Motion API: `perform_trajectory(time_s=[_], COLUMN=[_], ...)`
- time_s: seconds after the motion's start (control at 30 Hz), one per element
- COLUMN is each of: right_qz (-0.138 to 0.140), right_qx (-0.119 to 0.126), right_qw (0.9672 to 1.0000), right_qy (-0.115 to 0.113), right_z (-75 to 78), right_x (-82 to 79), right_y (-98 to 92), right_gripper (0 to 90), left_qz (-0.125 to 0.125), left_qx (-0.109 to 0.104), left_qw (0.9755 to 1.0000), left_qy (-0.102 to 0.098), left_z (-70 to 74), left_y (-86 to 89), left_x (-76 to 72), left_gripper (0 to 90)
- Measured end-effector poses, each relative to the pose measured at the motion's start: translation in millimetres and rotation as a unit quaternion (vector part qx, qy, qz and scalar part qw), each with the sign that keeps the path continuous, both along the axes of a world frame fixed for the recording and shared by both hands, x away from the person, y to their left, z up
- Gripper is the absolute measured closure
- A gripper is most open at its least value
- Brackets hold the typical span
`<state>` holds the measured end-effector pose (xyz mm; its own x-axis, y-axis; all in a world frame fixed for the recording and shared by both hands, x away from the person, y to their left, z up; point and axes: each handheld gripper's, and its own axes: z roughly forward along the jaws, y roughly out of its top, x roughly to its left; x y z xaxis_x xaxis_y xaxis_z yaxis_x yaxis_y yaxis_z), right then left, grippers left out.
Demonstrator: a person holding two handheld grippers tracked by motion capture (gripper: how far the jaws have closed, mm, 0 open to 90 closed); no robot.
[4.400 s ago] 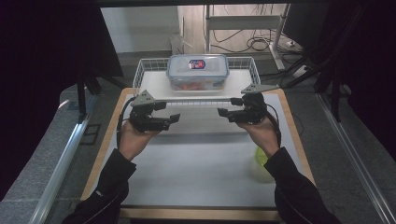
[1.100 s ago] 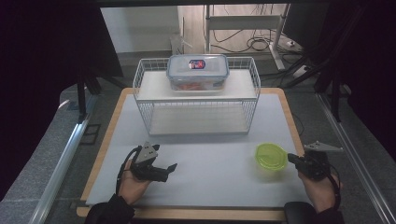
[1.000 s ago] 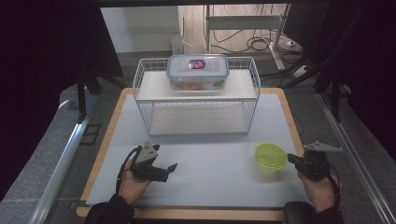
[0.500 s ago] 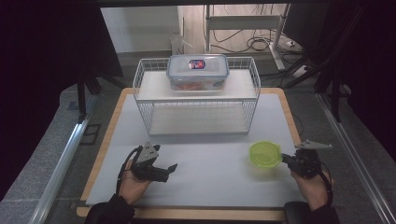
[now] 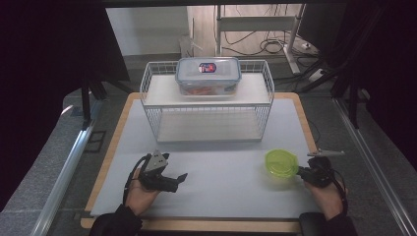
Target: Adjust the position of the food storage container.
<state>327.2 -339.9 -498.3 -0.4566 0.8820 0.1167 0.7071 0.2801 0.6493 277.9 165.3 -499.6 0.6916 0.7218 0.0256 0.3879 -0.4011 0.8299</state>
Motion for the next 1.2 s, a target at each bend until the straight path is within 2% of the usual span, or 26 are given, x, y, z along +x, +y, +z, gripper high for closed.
perform_trajectory(time_s=[0.13, 0.23, 0.53, 0.67, 0.9, 1.2], right_qz=[0.002, 0.012, 0.024, 0.038, 0.056, 0.071], right_qx=[0.008, 0.002, 0.004, -0.001, -0.004, -0.007], right_qw=[0.9999, 0.9997, 0.9994, 0.999, 0.9979, 0.9966], right_qy=[0.014, 0.02, 0.024, 0.022, 0.032, 0.042], right_z=[-2.9, -6.8, -9.4, -9.9, -10.1, -10.2], right_x=[3.9, 8.5, 18.3, 22.0, 20.4, 15.0], right_y=[1.4, 8.1, 20.2, 29.2, 42.6, 50.2], right_gripper=[88.6, 88.6, 88.8, 88.9, 89.0, 88.8], left_qz=[0.0, 0.0, 0.003, 0.004, 0.005, 0.001], left_qx=[0.0, 0.001, 0.001, 0.0, 0.001, 0.007], left_qw=[1.0, 1.0, 1.0, 1.0, 1.0, 1.0], left_qy=[0.001, 0.001, 0.003, 0.003, 0.003, 0.005], left_z=[-0.3, -0.1, -0.8, -0.7, -0.3, -0.8], left_y=[-0.5, -0.4, 0.4, 0.9, 1.9, 1.2], left_x=[0.3, 0.5, 1.4, 1.1, 0.6, 0.8], left_gripper=[5.8, 5.8, 5.8, 5.8, 5.8, 5.8])
